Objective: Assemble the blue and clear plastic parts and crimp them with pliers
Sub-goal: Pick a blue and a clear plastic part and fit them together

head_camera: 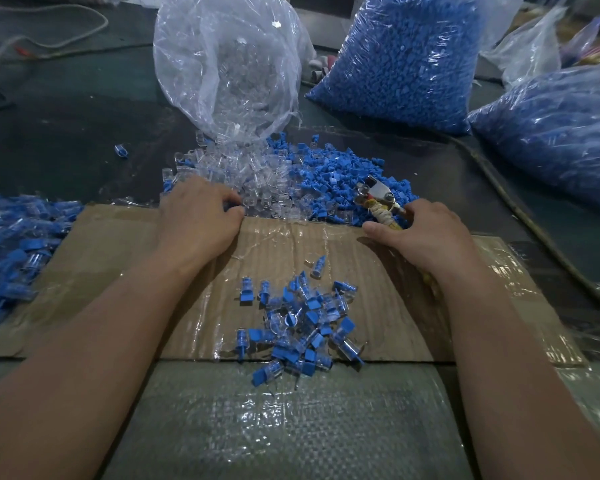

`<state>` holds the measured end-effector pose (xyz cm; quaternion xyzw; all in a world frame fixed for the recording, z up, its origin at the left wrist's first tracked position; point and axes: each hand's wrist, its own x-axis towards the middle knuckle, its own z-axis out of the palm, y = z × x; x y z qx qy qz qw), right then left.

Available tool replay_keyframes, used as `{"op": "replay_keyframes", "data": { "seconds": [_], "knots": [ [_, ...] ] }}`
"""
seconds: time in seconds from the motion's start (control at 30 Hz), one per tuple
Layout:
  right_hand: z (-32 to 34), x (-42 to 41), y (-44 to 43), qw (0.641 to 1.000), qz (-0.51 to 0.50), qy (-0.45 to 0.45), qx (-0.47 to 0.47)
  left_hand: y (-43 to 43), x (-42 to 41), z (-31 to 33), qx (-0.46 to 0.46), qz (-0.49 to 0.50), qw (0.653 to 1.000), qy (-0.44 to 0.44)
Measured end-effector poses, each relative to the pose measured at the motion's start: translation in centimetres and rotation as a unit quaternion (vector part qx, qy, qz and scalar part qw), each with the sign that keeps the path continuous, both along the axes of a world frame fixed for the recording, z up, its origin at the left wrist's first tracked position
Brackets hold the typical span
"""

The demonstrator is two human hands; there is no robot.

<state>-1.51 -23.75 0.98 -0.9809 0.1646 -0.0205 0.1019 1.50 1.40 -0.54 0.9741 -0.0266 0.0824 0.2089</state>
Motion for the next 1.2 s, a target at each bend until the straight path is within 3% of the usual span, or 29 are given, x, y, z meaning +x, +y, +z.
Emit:
{"op": "replay_keyframes", "data": {
  "seconds": [0.13, 0.23, 0.37, 0.43, 0.6, 0.77, 1.03, 1.2],
  "knots": [
    [0.1, -0.1, 0.1, 1.0, 0.0, -0.022, 0.007, -0.2, -0.2, 0.3, -0.039, -0.02, 0.999, 0.005],
    [0.4, -0.2, 0.4, 0.995, 0.011, -0.095, 0.033, -0.3, -0.2, 0.3, -0.065, -0.023, 0.998, -0.004],
    [0.7, -0.5, 1.7, 0.964, 0.094, -0.24, 0.061, -0.7, -0.5, 0.2, -0.13, -0.051, 0.99, -0.036],
    [0.6, -0.5, 2.5, 0.953, 0.148, -0.259, 0.053, -1.1, -0.7, 0.1, -0.154, -0.069, 0.985, -0.047],
    [-0.3, 0.4, 3.7, 0.963, 0.212, -0.166, -0.013, -1.9, -1.1, 0.2, -0.232, -0.108, 0.966, -0.046],
    [-1.1, 1.3, 4.1, 0.974, 0.197, -0.101, -0.054, -2.3, -1.7, 0.5, -0.216, -0.161, 0.963, 0.0],
    [-1.4, 1.6, 4.4, 0.976, 0.19, -0.09, -0.059, -2.8, -2.0, 0.5, -0.179, -0.165, 0.97, -0.027],
    [-1.5, 1.6, 4.5, 0.976, 0.192, -0.088, -0.053, -2.8, -2.0, 0.1, -0.153, -0.193, 0.969, 0.005]
  ]
}}
